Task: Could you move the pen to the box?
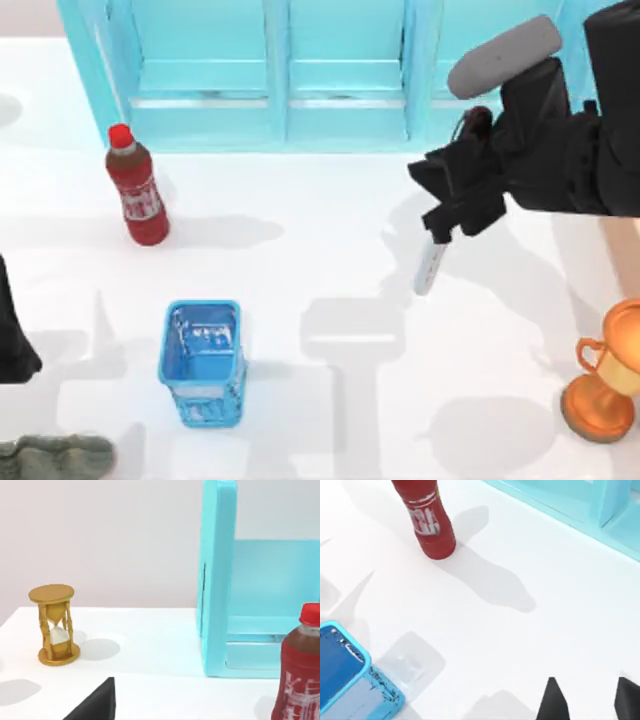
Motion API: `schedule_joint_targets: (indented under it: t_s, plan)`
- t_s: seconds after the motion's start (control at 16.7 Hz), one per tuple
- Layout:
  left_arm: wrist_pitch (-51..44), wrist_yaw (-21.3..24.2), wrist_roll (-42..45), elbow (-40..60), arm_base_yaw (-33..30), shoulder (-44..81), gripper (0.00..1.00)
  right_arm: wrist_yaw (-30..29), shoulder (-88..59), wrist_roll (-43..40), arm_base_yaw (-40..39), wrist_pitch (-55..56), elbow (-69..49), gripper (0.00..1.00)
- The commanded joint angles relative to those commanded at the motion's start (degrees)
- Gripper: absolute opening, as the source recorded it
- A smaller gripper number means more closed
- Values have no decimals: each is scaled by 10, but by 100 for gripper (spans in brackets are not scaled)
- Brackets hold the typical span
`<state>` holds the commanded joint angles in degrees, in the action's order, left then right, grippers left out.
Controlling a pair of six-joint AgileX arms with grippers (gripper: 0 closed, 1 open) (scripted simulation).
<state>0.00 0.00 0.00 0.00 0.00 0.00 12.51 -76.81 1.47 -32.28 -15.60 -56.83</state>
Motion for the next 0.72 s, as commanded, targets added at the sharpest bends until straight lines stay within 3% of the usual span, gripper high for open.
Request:
schedule_joint_targets:
  t_s: [0.54, 0.72]
  plan:
    - [0, 0, 0, 0, 0, 0, 100, 152, 111, -201, 429, -138, 6, 0]
    - [0, 0, 0, 0, 0, 0, 100, 191, 145, -255, 536, -178, 17, 0]
